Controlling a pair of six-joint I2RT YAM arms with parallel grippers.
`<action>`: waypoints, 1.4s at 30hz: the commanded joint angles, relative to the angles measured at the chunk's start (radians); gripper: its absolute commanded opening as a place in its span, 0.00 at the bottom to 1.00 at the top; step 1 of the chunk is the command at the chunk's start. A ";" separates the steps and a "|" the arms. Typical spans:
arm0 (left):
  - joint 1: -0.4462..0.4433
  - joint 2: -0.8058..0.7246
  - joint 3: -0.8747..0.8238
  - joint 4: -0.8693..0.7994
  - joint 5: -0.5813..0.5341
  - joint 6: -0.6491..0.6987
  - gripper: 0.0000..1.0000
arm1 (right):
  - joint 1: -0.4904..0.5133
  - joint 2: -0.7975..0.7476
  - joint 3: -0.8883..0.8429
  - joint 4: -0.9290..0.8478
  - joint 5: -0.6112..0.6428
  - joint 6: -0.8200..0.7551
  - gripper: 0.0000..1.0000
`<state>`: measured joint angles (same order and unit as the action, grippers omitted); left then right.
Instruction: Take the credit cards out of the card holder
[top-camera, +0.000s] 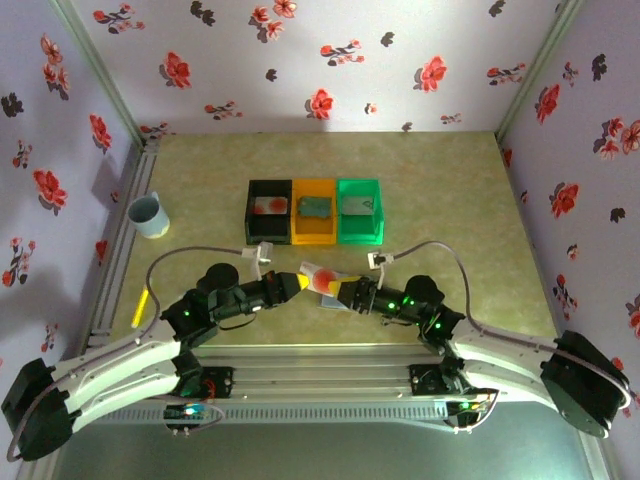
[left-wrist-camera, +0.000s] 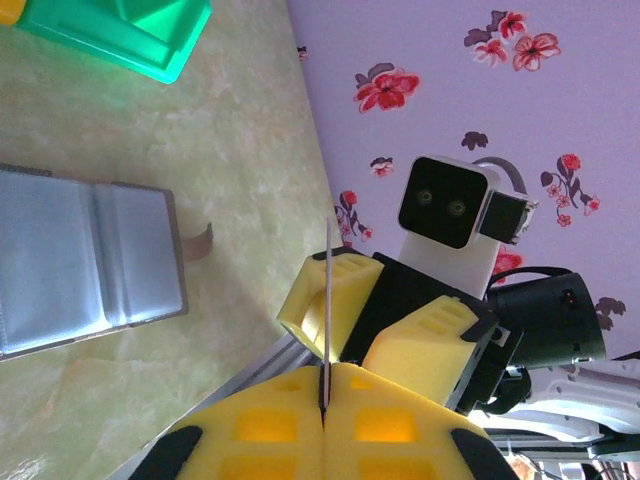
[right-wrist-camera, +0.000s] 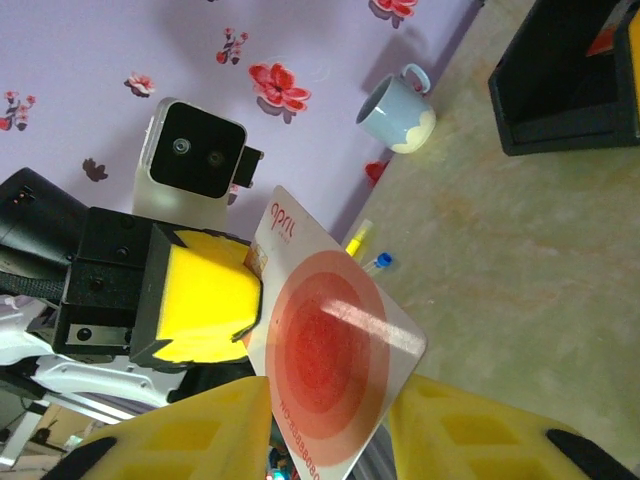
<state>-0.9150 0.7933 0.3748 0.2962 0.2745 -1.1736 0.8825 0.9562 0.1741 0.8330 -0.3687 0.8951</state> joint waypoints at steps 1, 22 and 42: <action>-0.010 0.001 -0.011 0.055 -0.018 -0.011 0.00 | 0.008 0.021 0.028 0.081 -0.027 0.003 0.32; -0.010 -0.007 0.033 -0.023 -0.019 0.035 0.27 | 0.008 -0.066 0.049 -0.077 0.009 -0.062 0.00; 0.139 -0.077 0.334 -0.739 0.135 0.375 0.67 | -0.055 -0.270 0.040 -0.355 -0.053 -0.126 0.00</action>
<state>-0.8135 0.7074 0.6441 -0.2417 0.3351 -0.9295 0.8391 0.7040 0.1967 0.5137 -0.3653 0.7994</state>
